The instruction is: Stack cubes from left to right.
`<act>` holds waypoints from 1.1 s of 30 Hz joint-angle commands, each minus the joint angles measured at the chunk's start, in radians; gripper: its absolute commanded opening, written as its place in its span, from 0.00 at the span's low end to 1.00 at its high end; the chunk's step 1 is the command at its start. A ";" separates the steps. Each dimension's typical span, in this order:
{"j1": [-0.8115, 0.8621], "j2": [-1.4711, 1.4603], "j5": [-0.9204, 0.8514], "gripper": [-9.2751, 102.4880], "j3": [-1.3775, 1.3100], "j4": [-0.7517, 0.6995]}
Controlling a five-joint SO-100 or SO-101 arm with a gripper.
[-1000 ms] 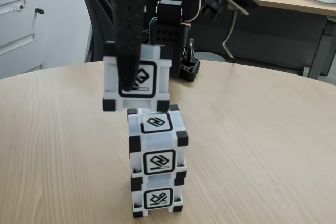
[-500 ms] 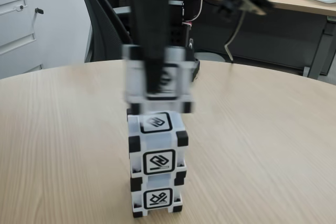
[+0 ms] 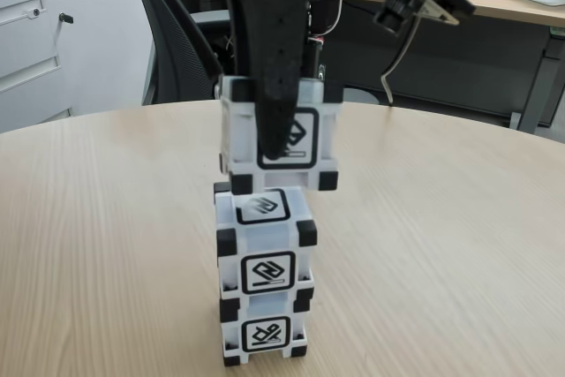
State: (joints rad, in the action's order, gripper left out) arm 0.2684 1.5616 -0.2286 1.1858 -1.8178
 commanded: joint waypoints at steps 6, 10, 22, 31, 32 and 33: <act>0.002 0.008 0.005 0.08 -0.003 -0.009; 0.014 0.006 -0.003 0.08 -0.003 -0.009; 0.015 -0.018 0.002 0.08 -0.002 -0.009; 0.015 -0.029 0.000 0.08 -0.002 -0.009; 0.015 -0.029 0.000 0.08 -0.002 -0.009; 0.015 -0.029 -0.002 0.08 -0.002 -0.009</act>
State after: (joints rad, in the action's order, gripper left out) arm 0.2761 1.5278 -0.2316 1.1888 -1.8178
